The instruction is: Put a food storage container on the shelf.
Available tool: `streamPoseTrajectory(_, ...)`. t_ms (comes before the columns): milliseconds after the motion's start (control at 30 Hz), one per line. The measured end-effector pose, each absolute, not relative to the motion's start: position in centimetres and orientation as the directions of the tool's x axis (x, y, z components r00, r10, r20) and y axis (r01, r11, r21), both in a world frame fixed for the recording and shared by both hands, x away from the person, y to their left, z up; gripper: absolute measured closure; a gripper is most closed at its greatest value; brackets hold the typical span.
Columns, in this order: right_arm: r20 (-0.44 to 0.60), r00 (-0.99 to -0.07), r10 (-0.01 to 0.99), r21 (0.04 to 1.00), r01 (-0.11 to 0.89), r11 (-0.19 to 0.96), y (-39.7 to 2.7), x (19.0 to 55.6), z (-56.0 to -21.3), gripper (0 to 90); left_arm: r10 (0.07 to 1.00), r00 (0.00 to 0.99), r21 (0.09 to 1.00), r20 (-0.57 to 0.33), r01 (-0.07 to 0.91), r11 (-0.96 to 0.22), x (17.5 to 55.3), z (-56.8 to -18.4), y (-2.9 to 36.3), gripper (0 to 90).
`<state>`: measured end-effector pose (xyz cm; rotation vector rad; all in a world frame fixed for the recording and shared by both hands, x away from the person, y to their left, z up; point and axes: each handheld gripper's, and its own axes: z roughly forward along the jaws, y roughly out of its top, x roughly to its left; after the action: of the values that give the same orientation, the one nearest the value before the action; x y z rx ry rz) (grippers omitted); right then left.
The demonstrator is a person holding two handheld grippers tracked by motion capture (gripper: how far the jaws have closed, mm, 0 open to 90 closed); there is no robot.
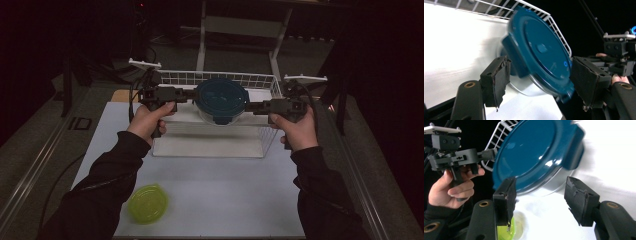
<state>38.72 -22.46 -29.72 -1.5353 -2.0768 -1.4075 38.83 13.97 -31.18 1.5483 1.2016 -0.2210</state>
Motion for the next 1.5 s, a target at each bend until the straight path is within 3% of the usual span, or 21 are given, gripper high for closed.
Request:
streamPoseTrajectory(100,0.626,-0.464,0.627,0.583,0.813,0.02,-22.3,37.8,-29.6,43.2,0.562,0.504,0.663,-0.656,0.741,0.109,37.7,-31.1,14.0,30.4)
streamPoseTrajectory(300,0.606,-0.521,0.601,0.611,0.789,0.067,-21.2,35.9,-30.0,45.7,0.551,0.623,0.774,-0.555,0.629,0.068,35.1,-31.2,14.1,21.5)
streamPoseTrajectory(400,0.596,-0.554,0.581,0.635,0.768,0.08,-20.5,35.0,-30.1,48.5,0.538,0.654,0.793,-0.532,0.608,0.045,34.1,-31.5,14.1,16.2)
streamPoseTrajectory(767,0.489,-0.631,0.603,0.726,0.677,0.12,-18.2,33.1,-30.6,60.1,0.556,0.705,0.835,-0.44,0.549,-0.035,30.5,-34.2,13.8,13.8)
streamPoseTrajectory(900,0.452,-0.629,0.633,0.732,0.667,0.14,-17.5,33.1,-31.3,75.6,0.585,0.703,0.848,-0.405,0.528,-0.048,29.4,-35.4,14.3,13.5)
streamPoseTrajectory(933,0.452,-0.629,0.633,0.732,0.667,0.14,-17.5,33.1,-31.3,75.6,0.585,0.703,0.848,-0.405,0.528,-0.048,29.4,-35.4,14.3,13.4)
streamPoseTrajectory(1000,0.429,-0.615,0.662,0.734,0.664,0.142,-17.1,33.2,-31.8,89.7,0.616,0.695,0.864,-0.371,0.502,-0.045,28.5,-36.7,14.8,13.4)
streamPoseTrajectory(1500,0.41,-0.591,0.694,0.74,0.661,0.126,-15.6,34.6,-31.8,89.9,0.637,0.734,0.901,-0.238,0.412,-0.137,25.9,-40.1,13.6,8.5)
